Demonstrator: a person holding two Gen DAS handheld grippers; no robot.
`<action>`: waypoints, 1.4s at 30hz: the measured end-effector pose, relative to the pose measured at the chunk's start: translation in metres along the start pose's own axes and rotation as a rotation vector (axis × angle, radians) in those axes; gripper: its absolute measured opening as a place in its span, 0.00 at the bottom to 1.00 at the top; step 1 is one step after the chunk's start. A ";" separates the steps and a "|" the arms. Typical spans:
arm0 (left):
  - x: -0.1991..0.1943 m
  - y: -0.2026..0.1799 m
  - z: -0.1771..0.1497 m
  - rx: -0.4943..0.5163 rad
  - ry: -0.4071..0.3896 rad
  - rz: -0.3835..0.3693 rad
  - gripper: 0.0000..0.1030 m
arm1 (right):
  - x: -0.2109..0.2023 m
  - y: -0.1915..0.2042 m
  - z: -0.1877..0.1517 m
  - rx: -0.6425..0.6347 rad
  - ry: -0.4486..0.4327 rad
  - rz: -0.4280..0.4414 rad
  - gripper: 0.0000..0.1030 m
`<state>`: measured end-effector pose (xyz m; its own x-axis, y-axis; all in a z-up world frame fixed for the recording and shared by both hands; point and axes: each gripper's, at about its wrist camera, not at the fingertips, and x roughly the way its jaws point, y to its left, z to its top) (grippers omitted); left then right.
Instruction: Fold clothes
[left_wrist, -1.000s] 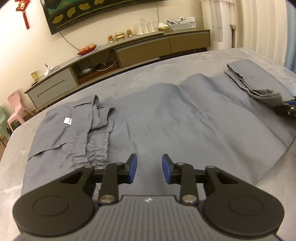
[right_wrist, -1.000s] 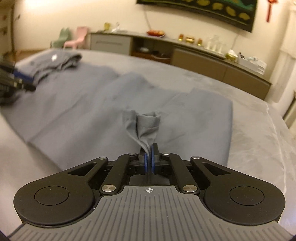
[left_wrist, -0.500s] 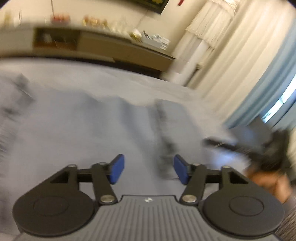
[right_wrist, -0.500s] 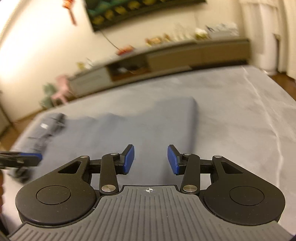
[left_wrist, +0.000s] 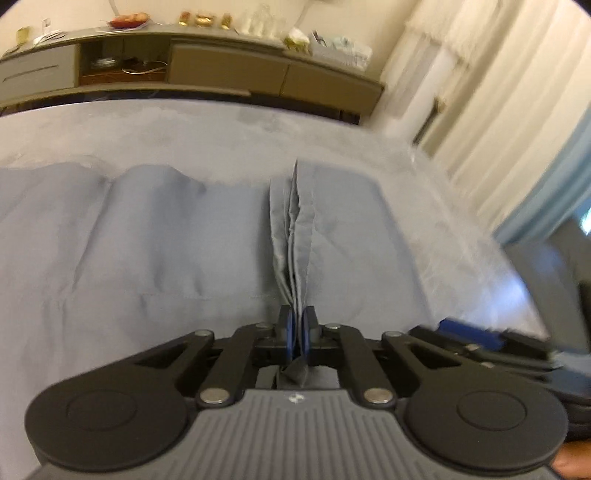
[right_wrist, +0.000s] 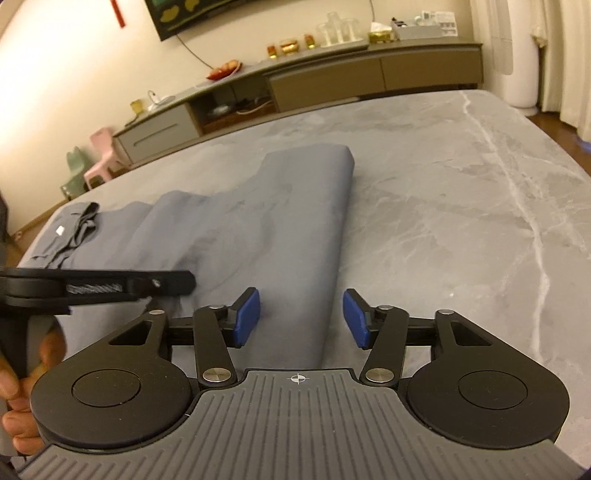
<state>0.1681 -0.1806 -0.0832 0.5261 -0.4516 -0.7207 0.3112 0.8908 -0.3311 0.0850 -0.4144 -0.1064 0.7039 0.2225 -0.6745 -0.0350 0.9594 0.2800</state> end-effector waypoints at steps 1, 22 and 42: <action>-0.013 0.006 -0.003 -0.045 -0.020 -0.017 0.05 | -0.001 0.000 0.001 0.006 -0.005 0.003 0.53; -0.024 0.000 -0.059 0.089 -0.027 0.250 0.18 | 0.022 0.037 0.005 -0.178 -0.022 -0.057 0.29; -0.026 -0.072 0.036 0.329 0.065 -0.055 0.67 | -0.089 0.124 -0.030 -0.395 -0.224 0.054 0.02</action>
<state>0.1601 -0.2344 -0.0185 0.4531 -0.4847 -0.7482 0.5817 0.7967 -0.1638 -0.0032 -0.3105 -0.0321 0.8284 0.2724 -0.4895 -0.3129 0.9498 -0.0010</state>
